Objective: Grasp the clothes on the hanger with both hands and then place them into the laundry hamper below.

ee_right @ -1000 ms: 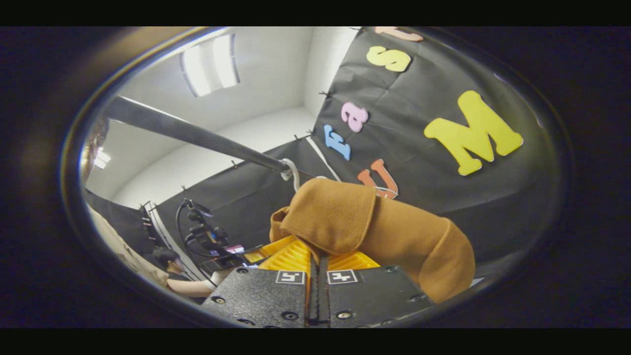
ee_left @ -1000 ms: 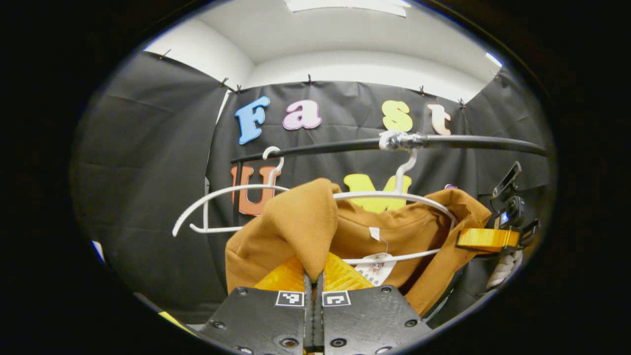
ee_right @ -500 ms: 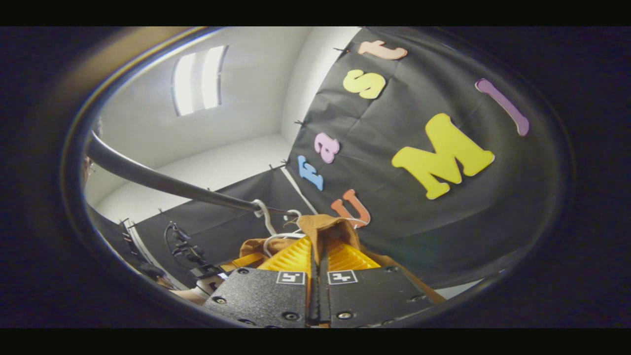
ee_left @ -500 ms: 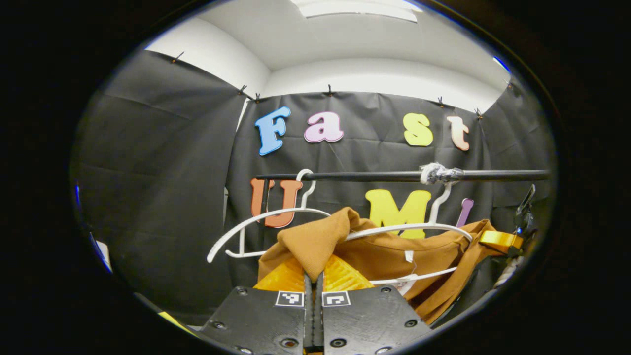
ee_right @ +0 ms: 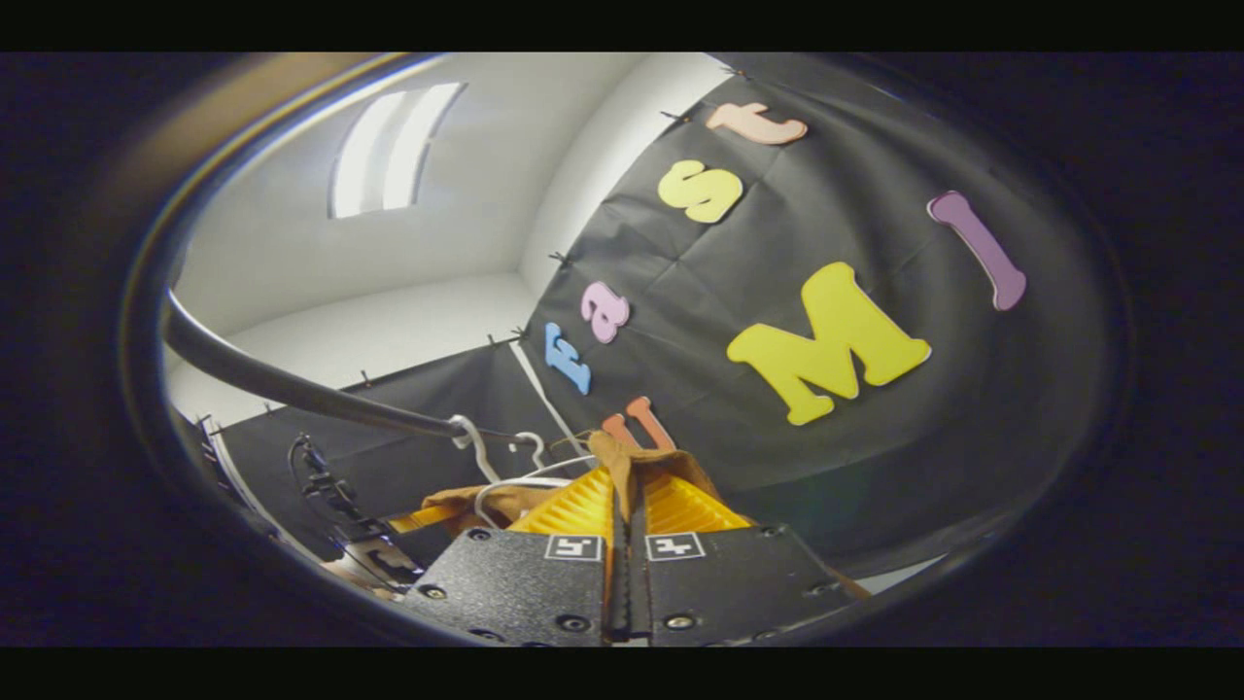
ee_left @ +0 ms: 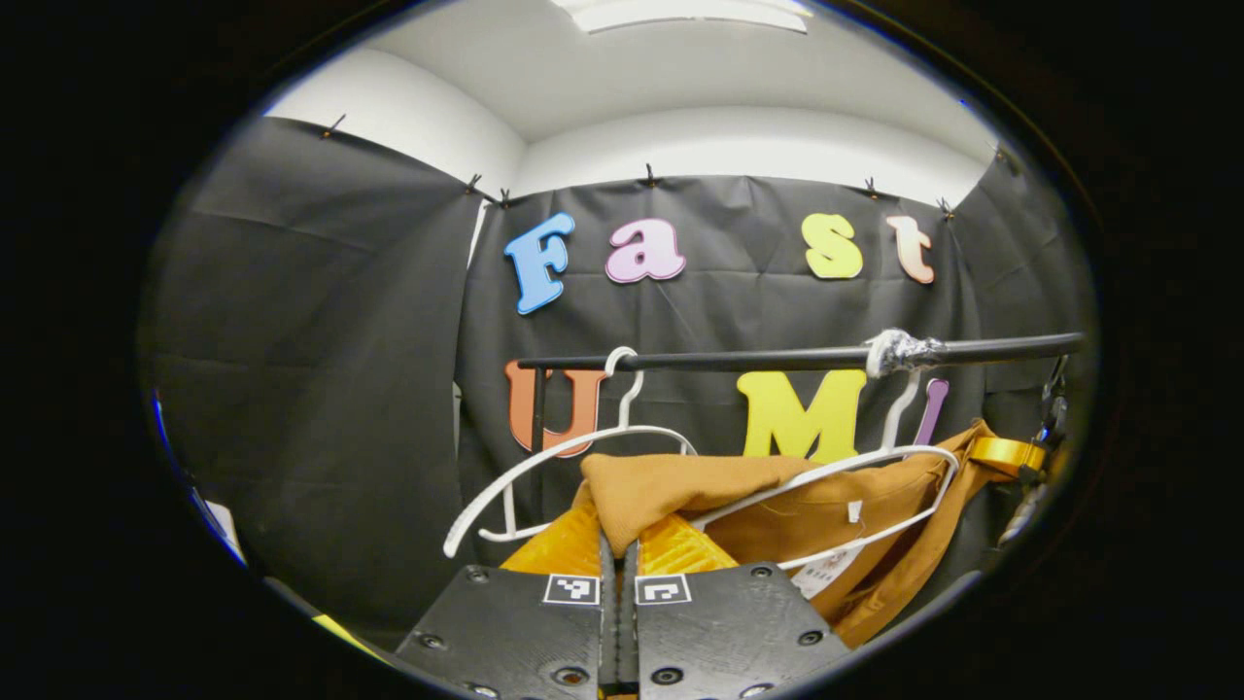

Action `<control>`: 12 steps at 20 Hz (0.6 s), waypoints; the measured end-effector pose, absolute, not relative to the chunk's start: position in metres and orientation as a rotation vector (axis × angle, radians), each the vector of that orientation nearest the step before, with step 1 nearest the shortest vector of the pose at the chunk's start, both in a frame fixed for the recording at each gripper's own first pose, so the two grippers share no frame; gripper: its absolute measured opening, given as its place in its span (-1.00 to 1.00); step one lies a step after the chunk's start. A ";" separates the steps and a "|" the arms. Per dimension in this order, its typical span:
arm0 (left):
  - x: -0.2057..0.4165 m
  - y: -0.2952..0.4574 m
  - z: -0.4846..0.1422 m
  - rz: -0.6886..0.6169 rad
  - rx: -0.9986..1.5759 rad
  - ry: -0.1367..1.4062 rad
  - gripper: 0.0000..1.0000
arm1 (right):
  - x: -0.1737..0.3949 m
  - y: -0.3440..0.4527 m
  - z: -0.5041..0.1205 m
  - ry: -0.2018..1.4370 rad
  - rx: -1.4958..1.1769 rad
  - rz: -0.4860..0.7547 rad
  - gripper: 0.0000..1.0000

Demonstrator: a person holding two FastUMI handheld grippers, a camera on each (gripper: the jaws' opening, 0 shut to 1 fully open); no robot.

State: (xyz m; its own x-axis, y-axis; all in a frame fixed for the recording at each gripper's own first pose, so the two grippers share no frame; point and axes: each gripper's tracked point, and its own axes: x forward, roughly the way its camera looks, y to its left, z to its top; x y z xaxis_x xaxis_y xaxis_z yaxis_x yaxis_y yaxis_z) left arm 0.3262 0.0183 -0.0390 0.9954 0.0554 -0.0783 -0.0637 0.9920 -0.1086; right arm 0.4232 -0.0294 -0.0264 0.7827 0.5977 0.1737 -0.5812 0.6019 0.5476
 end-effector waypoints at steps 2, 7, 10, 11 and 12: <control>0.327 0.017 -0.037 0.061 -0.102 0.075 -0.92 | 0.430 -0.037 -0.026 0.006 0.568 0.621 -0.93; 0.334 0.006 -0.047 0.058 -0.079 0.094 -0.94 | 0.445 -0.059 -0.036 -0.014 0.469 0.466 -0.94; 0.339 0.006 -0.054 0.049 -0.087 0.109 -1.00 | 0.452 -0.064 -0.049 0.004 0.375 0.413 -0.93; 0.342 0.008 -0.057 0.047 -0.087 0.117 -1.00 | 0.454 -0.065 -0.051 0.004 0.342 0.402 -0.95; 0.346 0.009 -0.059 0.041 -0.095 0.123 -0.94 | 0.458 -0.064 -0.053 0.014 0.326 0.400 -0.94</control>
State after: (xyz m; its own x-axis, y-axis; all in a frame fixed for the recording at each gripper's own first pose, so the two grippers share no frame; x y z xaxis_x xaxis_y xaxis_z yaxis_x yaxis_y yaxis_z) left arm 0.3457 0.0094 -0.0595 0.9916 0.0353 -0.1247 -0.0470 0.9946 -0.0924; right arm 0.4582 -0.0637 -0.0534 0.9218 0.3844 0.0504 -0.3799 0.8699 0.3145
